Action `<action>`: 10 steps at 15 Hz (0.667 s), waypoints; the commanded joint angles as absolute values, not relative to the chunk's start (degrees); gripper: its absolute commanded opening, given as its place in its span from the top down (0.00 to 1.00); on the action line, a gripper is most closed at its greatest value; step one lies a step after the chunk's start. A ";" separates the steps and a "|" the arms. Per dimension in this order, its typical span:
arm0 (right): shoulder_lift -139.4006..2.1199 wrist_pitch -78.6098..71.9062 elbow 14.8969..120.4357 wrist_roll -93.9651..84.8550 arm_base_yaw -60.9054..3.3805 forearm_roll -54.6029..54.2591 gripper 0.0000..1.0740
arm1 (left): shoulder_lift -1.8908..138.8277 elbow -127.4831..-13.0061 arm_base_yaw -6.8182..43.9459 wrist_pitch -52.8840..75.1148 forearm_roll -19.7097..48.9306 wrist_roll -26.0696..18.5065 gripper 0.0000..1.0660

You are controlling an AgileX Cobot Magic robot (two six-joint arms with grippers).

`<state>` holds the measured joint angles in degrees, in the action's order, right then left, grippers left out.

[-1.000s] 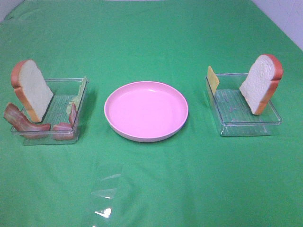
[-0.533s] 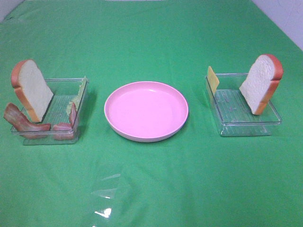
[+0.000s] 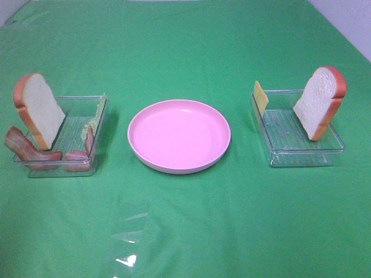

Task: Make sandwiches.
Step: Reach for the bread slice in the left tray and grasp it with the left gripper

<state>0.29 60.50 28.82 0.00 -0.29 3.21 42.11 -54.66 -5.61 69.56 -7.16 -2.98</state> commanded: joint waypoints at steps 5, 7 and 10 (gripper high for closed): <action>1.60 60.10 28.65 0.00 0.11 3.15 0.11 | 78.38 -79.01 -3.27 74.03 -5.50 -3.67 0.04; 1.60 60.10 28.65 0.00 0.11 3.15 0.11 | 86.86 -84.00 0.23 74.03 -5.56 -1.95 0.04; 1.60 60.10 28.65 0.00 0.11 3.15 0.11 | 100.04 -91.90 5.10 74.03 -5.56 -0.97 0.04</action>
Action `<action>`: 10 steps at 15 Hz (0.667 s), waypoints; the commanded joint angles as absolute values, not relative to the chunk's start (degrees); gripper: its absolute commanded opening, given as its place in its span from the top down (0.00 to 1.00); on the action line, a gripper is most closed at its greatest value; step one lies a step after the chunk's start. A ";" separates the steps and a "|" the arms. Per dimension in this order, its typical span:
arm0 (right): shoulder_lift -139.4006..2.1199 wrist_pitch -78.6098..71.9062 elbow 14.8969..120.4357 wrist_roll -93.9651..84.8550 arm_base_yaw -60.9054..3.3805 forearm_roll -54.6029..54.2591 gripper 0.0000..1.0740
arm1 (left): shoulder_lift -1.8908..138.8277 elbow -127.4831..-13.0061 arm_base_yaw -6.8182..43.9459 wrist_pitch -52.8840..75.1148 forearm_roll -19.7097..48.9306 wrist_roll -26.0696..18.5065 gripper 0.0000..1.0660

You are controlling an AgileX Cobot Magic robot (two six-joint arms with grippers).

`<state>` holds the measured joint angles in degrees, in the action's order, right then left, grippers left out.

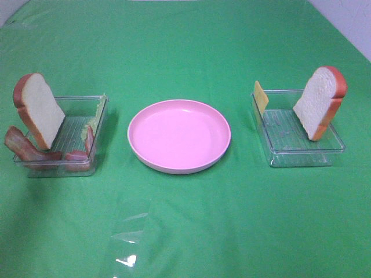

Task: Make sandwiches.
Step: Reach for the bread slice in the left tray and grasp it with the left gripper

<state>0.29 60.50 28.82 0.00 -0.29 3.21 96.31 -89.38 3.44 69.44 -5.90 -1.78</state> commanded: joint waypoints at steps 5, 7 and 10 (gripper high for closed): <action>1.60 60.10 28.65 0.00 0.11 3.15 0.11 | 112.13 -100.73 7.56 74.03 -4.87 0.40 0.04; 1.60 60.10 28.65 0.00 0.11 3.15 0.11 | 115.51 -101.64 7.56 73.85 -4.07 0.34 0.04; 1.60 60.10 28.65 0.00 0.11 3.15 0.11 | 120.78 -101.76 7.56 71.22 -4.07 0.00 0.04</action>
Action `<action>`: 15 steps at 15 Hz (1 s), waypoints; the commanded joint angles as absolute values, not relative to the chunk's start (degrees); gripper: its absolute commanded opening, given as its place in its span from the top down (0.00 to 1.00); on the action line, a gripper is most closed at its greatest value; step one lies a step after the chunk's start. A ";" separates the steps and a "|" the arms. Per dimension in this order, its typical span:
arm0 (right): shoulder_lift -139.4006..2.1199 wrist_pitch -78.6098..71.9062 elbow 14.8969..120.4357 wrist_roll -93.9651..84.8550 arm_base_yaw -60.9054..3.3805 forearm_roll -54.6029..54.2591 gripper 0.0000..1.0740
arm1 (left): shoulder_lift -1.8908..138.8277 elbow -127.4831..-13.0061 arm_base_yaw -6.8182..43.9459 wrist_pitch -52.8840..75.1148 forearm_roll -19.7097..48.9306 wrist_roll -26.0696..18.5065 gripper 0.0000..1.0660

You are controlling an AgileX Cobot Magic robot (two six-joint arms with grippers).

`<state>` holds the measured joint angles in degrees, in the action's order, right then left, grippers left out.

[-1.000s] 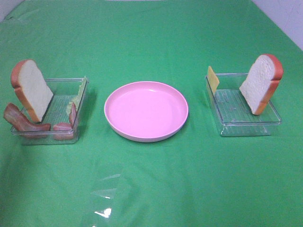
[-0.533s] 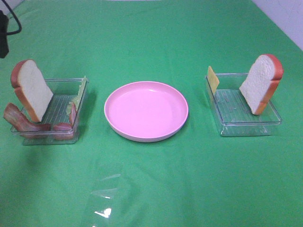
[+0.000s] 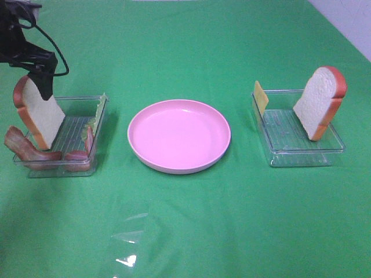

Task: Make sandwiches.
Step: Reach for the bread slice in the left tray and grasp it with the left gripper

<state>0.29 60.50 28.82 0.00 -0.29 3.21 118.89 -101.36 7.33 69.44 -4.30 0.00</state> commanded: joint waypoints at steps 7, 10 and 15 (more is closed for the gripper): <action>1.60 60.10 28.65 0.00 0.11 3.15 0.11 | 129.77 -110.29 7.56 71.16 -3.09 -1.83 0.10; 1.60 60.10 28.65 0.00 0.11 3.15 0.11 | 130.35 -110.87 7.56 71.73 -2.92 -2.41 0.30; 1.60 60.10 28.65 0.00 0.11 3.15 0.11 | 130.35 -110.87 7.56 72.36 -3.55 -0.92 0.60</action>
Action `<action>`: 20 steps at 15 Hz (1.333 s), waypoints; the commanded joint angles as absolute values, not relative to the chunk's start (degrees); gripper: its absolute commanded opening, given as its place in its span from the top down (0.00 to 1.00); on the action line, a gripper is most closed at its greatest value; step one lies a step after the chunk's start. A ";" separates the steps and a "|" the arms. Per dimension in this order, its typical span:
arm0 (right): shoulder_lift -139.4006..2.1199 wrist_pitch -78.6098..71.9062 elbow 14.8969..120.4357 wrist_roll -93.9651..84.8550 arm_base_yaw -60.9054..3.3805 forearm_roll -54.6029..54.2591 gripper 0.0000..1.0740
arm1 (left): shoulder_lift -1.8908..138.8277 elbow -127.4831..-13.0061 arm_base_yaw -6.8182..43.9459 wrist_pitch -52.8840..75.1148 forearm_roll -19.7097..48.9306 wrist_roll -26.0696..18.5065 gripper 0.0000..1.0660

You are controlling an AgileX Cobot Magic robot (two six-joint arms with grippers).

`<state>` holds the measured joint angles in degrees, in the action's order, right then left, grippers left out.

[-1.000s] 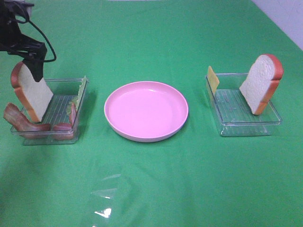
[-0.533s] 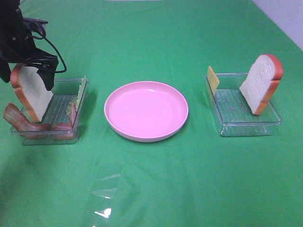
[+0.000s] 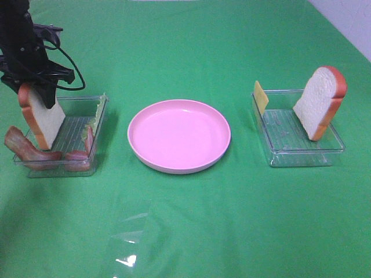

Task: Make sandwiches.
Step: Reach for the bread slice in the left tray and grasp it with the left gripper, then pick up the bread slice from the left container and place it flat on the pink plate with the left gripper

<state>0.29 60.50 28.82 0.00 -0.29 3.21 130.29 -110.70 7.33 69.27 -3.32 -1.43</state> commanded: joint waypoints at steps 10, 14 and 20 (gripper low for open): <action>1.60 60.10 28.65 0.00 0.11 3.15 0.11 | 130.35 -110.87 7.56 73.40 -3.55 -0.86 1.00; 1.60 60.10 28.65 0.00 0.11 3.15 0.11 | 130.23 -111.04 7.56 73.40 -3.55 0.57 1.00; 1.60 60.10 28.65 0.00 0.11 3.15 0.11 | 127.54 -111.10 7.56 73.97 -3.04 1.60 1.00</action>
<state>0.29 60.50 28.82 0.00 -0.29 3.21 128.63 -110.98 7.33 70.02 -3.21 1.03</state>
